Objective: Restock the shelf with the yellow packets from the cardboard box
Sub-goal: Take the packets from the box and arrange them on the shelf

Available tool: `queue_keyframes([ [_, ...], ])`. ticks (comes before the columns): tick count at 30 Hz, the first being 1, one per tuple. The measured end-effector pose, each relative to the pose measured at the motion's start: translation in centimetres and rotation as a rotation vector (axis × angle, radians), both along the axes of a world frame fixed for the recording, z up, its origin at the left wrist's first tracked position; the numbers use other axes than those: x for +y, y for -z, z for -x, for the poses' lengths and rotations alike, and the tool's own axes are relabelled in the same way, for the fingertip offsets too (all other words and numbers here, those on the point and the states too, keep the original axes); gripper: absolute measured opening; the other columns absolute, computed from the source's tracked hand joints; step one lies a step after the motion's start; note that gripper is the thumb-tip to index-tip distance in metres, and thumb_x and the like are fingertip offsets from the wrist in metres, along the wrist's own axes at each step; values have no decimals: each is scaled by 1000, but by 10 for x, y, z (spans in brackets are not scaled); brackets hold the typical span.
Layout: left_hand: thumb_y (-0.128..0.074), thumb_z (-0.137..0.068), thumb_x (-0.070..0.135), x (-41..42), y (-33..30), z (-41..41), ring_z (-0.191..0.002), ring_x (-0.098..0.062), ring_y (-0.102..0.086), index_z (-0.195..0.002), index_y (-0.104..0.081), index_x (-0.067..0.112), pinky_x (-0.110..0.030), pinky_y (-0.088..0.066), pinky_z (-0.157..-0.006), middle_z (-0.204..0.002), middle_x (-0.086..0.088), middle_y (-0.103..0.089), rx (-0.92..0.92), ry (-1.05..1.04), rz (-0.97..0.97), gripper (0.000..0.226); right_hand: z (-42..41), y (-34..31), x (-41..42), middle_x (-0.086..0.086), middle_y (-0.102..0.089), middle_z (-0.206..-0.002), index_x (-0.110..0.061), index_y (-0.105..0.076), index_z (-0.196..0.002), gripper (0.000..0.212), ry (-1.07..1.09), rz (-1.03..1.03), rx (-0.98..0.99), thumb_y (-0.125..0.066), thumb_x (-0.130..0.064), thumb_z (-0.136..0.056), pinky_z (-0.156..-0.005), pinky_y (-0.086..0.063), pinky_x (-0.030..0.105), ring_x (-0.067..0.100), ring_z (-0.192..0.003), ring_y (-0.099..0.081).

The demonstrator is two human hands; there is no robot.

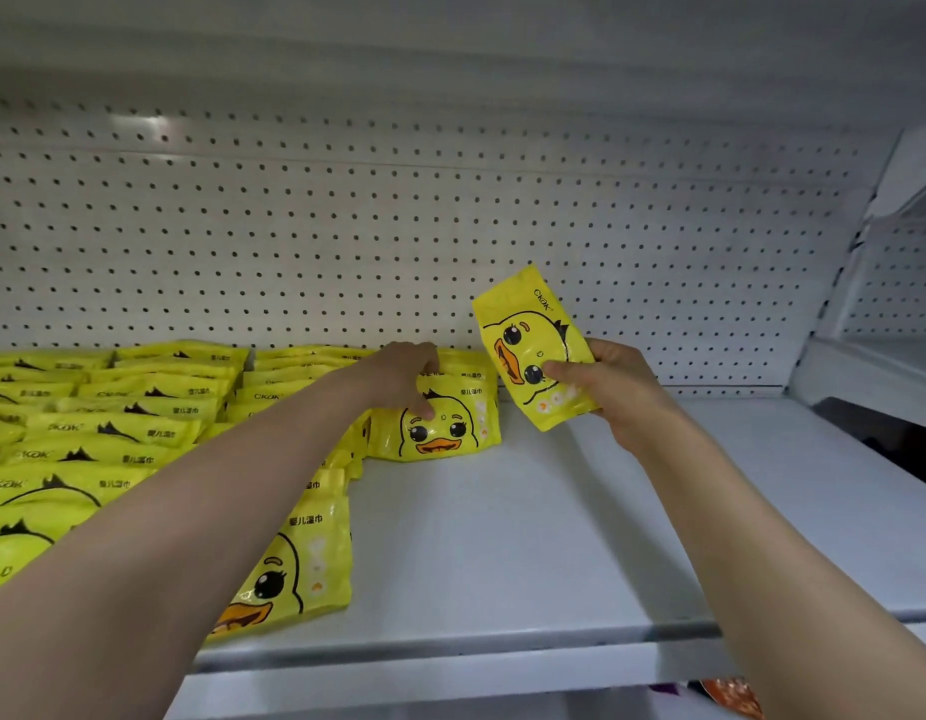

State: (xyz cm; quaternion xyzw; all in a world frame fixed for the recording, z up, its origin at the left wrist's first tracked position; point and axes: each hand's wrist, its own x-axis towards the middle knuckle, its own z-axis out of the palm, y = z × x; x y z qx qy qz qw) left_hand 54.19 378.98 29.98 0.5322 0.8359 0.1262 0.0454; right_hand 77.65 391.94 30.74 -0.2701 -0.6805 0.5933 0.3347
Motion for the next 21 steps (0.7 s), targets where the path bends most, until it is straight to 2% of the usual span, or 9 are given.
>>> queue_keyframes([
  [5, -86, -69, 27, 2, 5, 3, -107, -17, -47, -124, -52, 23, -31, -44, -86, -109, 4, -45, 20, 47, -61, 65, 2, -2, 4, 2, -77, -93, -15, -75, -101, 22, -6, -5, -9, -76, -6, -81, -67, -55, 27, 18, -79, -73],
  [10, -86, -68, 28, 3, 7, 2, -104, -16, -45, -126, -50, 27, -32, -43, -83, -108, 4, -44, 69, 65, -78, 68, 4, -3, 6, 2, -77, -93, -15, -74, -99, 21, -14, -10, -10, -76, -6, -81, -70, -56, 29, 18, -80, -73],
  [14, -85, -67, 34, 1, 8, -3, -108, -18, -42, -130, -45, 26, -36, -44, -86, -111, 2, -43, 170, 34, -82, 75, 4, -2, 5, 1, -77, -91, -16, -73, -100, 23, -28, -7, -21, -77, -5, -80, -63, -55, 26, 17, -78, -73],
  [16, -83, -70, 35, -1, 9, -5, -115, -21, -42, -132, -45, 24, -36, -44, -89, -118, -2, -44, 188, 9, -85, 74, 4, -2, 6, 3, -76, -95, -15, -71, -104, 28, -31, -15, -41, -78, -6, -79, -67, -56, 28, 20, -81, -73],
  [19, -76, -80, 36, -6, 4, -8, -121, -23, -43, -134, -45, 21, -35, -41, -93, -126, -5, -45, 114, -7, -111, 64, 3, -5, 9, 5, -74, -99, -14, -68, -103, 29, -32, -60, -94, -80, -8, -77, -73, -58, 32, 22, -85, -72],
  [21, -69, -87, 38, -11, -8, -11, -117, -22, -47, -133, -49, 20, -33, -41, -93, -126, -5, -49, 48, -18, -221, 53, 2, -9, 12, 5, -74, -98, -12, -67, -102, 29, -54, -111, -141, -81, -8, -77, -74, -58, 34, 22, -84, -71],
])
